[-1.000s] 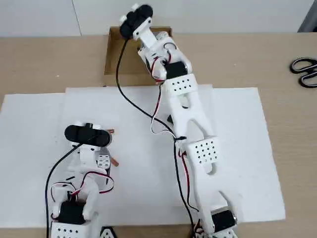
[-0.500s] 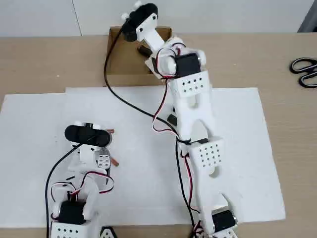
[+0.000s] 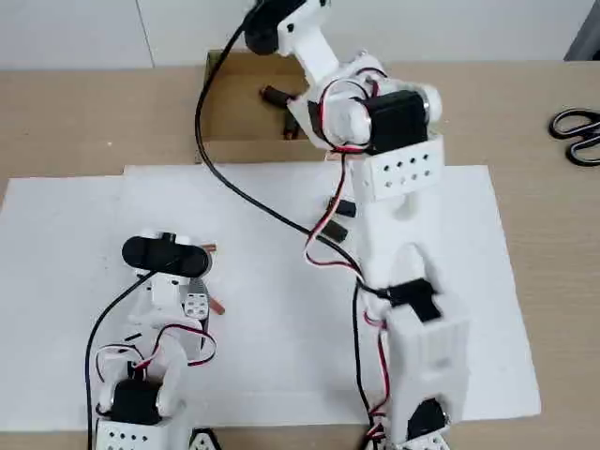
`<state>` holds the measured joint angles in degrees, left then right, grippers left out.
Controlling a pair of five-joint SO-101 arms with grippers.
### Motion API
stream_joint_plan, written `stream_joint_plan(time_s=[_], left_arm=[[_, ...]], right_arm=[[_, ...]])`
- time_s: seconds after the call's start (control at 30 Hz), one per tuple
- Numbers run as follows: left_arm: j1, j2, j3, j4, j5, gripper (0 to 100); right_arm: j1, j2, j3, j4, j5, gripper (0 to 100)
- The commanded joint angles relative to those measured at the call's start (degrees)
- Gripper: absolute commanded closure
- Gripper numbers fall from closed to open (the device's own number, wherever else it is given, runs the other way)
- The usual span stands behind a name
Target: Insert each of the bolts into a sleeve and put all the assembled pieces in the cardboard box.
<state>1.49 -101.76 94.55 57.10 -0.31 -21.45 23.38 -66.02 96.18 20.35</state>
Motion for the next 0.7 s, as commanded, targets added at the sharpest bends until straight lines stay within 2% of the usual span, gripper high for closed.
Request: stream_joint_plan(time_s=[0.0, 0.27, 0.4, 0.67], left_arm=[[-0.18, -0.44, -0.31, -1.41, -0.18, 99], [-0.18, -0.44, -0.31, -1.41, -0.18, 99], [-0.18, -0.44, -0.31, -1.41, -0.18, 99], [-0.18, -0.44, -0.31, -1.41, -0.18, 99]], right_arm=[[-0.22, -8.92, 15.12, 0.04, -0.97, 99.5], [-0.13, -12.09, 30.68, -0.13, -0.70, 99.5], [-0.13, -11.12, 35.69, -0.84, 2.37, 99.1], [1.36, -3.74, 36.57, -0.84, 7.74, 83.8]])
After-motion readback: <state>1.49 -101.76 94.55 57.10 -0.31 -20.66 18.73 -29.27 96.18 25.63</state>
